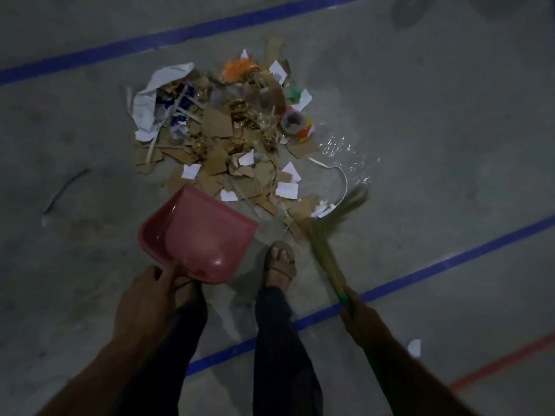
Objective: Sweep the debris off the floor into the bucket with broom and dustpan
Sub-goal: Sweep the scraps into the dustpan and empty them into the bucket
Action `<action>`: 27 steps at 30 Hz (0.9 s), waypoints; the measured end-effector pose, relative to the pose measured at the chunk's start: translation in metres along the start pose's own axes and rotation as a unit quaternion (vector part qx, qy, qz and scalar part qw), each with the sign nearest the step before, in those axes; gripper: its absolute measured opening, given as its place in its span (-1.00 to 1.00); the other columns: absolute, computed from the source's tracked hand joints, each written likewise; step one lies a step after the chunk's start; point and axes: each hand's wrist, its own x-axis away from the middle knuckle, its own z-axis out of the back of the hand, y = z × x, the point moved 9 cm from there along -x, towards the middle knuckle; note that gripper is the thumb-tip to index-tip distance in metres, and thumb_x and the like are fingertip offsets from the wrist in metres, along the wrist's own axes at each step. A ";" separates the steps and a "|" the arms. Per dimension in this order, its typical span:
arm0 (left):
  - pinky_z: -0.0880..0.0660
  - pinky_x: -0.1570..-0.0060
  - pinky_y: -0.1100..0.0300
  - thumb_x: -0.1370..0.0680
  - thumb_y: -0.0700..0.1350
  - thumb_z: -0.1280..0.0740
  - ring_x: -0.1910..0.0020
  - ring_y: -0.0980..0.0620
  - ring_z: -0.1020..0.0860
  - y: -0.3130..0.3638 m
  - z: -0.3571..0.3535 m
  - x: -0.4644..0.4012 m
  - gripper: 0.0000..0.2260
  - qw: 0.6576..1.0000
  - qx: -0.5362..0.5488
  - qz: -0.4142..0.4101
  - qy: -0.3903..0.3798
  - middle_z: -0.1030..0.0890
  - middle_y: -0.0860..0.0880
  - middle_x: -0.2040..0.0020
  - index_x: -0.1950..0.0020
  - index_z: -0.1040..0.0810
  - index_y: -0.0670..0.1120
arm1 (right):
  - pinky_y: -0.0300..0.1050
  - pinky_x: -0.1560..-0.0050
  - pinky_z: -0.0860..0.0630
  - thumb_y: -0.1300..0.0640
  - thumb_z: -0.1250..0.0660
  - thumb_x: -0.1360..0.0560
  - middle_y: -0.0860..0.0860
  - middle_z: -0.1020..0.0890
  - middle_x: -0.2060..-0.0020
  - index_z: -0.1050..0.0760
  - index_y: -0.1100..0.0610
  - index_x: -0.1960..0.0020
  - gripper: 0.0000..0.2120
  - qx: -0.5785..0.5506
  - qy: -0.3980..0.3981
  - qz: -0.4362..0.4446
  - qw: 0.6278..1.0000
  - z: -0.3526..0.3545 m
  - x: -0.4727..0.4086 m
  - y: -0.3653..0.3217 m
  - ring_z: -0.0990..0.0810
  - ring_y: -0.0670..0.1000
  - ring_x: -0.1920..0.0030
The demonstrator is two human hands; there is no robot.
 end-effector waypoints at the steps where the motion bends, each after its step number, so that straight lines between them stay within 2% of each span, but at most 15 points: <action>1: -0.31 0.34 0.10 -0.40 0.14 -0.04 0.27 -0.17 -0.48 0.010 -0.002 0.000 -0.51 1.000 -0.001 0.001 0.000 -0.38 -0.04 0.21 -0.26 -0.49 0.10 | -0.07 0.08 -0.59 0.04 -0.23 -0.63 0.08 -0.62 -0.03 -0.07 -0.02 -0.60 -0.40 0.013 -0.011 0.029 0.999 -0.003 -0.007 -0.008 -0.62 0.03 0.08; 3: -0.32 0.31 0.08 -0.42 0.15 0.00 0.24 -0.18 -0.50 0.023 -0.005 -0.001 -0.51 1.000 -0.003 0.014 -0.001 -0.37 -0.03 0.21 -0.24 -0.52 0.12 | -0.12 0.17 -0.56 0.05 -0.23 -0.63 0.08 -0.62 0.05 -0.09 -0.01 -0.60 -0.41 0.006 -0.013 0.088 0.996 -0.006 -0.014 -0.030 -0.60 0.01 0.17; 6: -0.34 0.30 0.07 -0.44 0.16 0.01 0.22 -0.19 -0.51 0.039 -0.007 0.002 -0.50 1.000 -0.019 0.020 -0.002 -0.41 -0.06 0.18 -0.25 -0.51 0.12 | -0.18 0.14 -0.45 0.07 -0.25 -0.62 0.10 -0.62 -0.03 -0.16 -0.01 -0.59 -0.43 -0.066 0.005 0.147 0.987 0.002 -0.018 -0.058 -0.54 -0.04 0.15; 9: -0.37 0.31 0.07 -0.41 0.16 0.03 0.21 -0.18 -0.50 0.055 -0.001 0.006 -0.48 0.999 -0.028 0.031 0.000 -0.43 -0.07 0.16 -0.26 -0.48 0.10 | -0.21 0.15 -0.40 0.02 -0.24 -0.63 0.06 -0.61 -0.04 -0.13 -0.11 -0.59 -0.43 -0.089 0.026 0.184 0.979 0.018 -0.014 -0.067 -0.52 -0.07 0.15; 12: -0.45 0.28 0.03 -0.38 0.15 0.04 0.19 -0.16 -0.48 0.063 0.008 0.009 -0.47 0.999 -0.025 0.048 0.003 -0.42 -0.06 0.14 -0.28 -0.44 0.10 | -0.21 -0.03 -0.48 0.06 -0.26 -0.62 -0.06 -0.56 -0.20 -0.18 -0.13 -0.57 -0.44 -0.144 0.049 0.216 0.965 0.033 0.011 -0.054 -0.56 -0.12 -0.05; 13: -0.45 0.27 0.02 -0.38 0.12 0.00 0.20 -0.16 -0.47 0.064 0.011 0.010 -0.48 0.998 -0.025 0.051 0.006 -0.42 -0.07 0.15 -0.28 -0.43 0.09 | -0.22 -0.07 -0.48 0.08 -0.27 -0.62 -0.10 -0.53 -0.21 -0.19 -0.14 -0.56 -0.44 -0.149 0.055 0.213 0.964 0.035 0.021 -0.044 -0.55 -0.14 -0.09; 15: -0.40 0.27 0.03 -0.43 0.03 -0.12 0.19 -0.18 -0.47 0.065 0.012 0.012 -0.54 0.998 -0.024 0.050 0.016 -0.40 -0.08 0.16 -0.31 -0.45 0.03 | -0.22 0.00 -0.48 0.07 -0.26 -0.62 -0.16 -0.54 -0.14 -0.17 -0.18 -0.56 -0.44 -0.117 0.060 0.178 0.975 0.035 0.048 -0.015 -0.55 -0.16 -0.03; 17: -0.38 0.26 0.02 -0.45 0.02 -0.10 0.17 -0.21 -0.48 0.064 0.013 0.015 -0.54 0.998 -0.015 0.054 0.032 -0.41 -0.11 0.15 -0.33 -0.46 0.00 | -0.19 0.01 -0.44 0.09 -0.29 -0.61 -0.15 -0.55 -0.11 -0.16 -0.16 -0.55 -0.43 -0.106 0.066 0.129 0.984 0.029 0.073 0.021 -0.54 -0.14 -0.02; 20: -0.43 0.26 -0.02 -0.44 0.09 0.00 0.18 -0.23 -0.49 0.062 0.008 0.021 -0.47 0.997 -0.007 0.057 0.049 -0.42 -0.14 0.15 -0.32 -0.47 -0.03 | -0.10 -0.22 -0.40 0.22 -0.33 -0.58 0.00 -0.56 -0.23 -0.20 -0.08 -0.52 -0.40 -0.119 0.046 0.048 0.991 0.010 0.089 0.071 -0.55 0.04 -0.21; 21: -0.44 0.27 -0.02 -0.44 0.07 -0.02 0.20 -0.23 -0.49 0.060 0.004 0.023 -0.48 0.997 -0.007 0.057 0.048 -0.42 -0.14 0.16 -0.31 -0.47 -0.04 | -0.15 -0.36 -0.28 0.24 -0.32 -0.58 -0.06 -0.55 -0.29 -0.20 -0.14 -0.52 -0.39 -0.102 0.026 0.026 0.994 0.000 0.091 0.078 -0.51 -0.01 -0.30; 22: -0.44 0.28 -0.01 -0.44 0.06 -0.05 0.21 -0.23 -0.49 0.058 0.000 0.026 -0.50 0.997 -0.005 0.054 0.045 -0.42 -0.14 0.17 -0.31 -0.46 -0.05 | -0.28 -0.41 -0.15 0.24 -0.31 -0.59 -0.21 -0.52 -0.32 -0.17 -0.26 -0.50 -0.35 -0.078 0.006 0.022 0.997 -0.008 0.093 0.079 -0.47 -0.15 -0.33; 23: -0.43 0.29 0.01 -0.45 0.04 -0.11 0.22 -0.23 -0.49 0.056 -0.004 0.029 -0.54 0.998 -0.001 0.053 0.045 -0.42 -0.14 0.17 -0.30 -0.46 -0.06 | -0.37 -0.41 -0.09 0.23 -0.31 -0.59 -0.29 -0.51 -0.32 -0.14 -0.39 -0.43 -0.33 -0.056 -0.009 0.031 0.998 -0.017 0.094 0.076 -0.45 -0.24 -0.31; 25: -0.38 0.29 0.05 -0.48 -0.04 -0.28 0.22 -0.20 -0.48 0.051 -0.011 0.032 -0.60 0.998 0.014 0.047 0.041 -0.40 -0.12 0.17 -0.31 -0.48 -0.07 | -0.26 -0.36 -0.25 0.18 -0.29 -0.60 -0.08 -0.49 -0.38 -0.08 -0.26 -0.47 -0.38 -0.035 -0.029 0.039 0.998 -0.030 0.088 0.064 -0.49 -0.05 -0.33; 27: -0.31 0.28 0.09 -0.49 -0.08 -0.35 0.24 -0.11 -0.41 0.038 -0.018 0.037 -0.64 0.998 0.023 0.054 0.038 -0.35 -0.05 0.18 -0.28 -0.48 -0.05 | -0.15 -0.19 -0.43 0.11 -0.26 -0.62 0.07 -0.52 -0.34 -0.11 -0.07 -0.58 -0.41 -0.001 -0.056 0.034 0.998 -0.043 0.068 0.045 -0.55 0.07 -0.22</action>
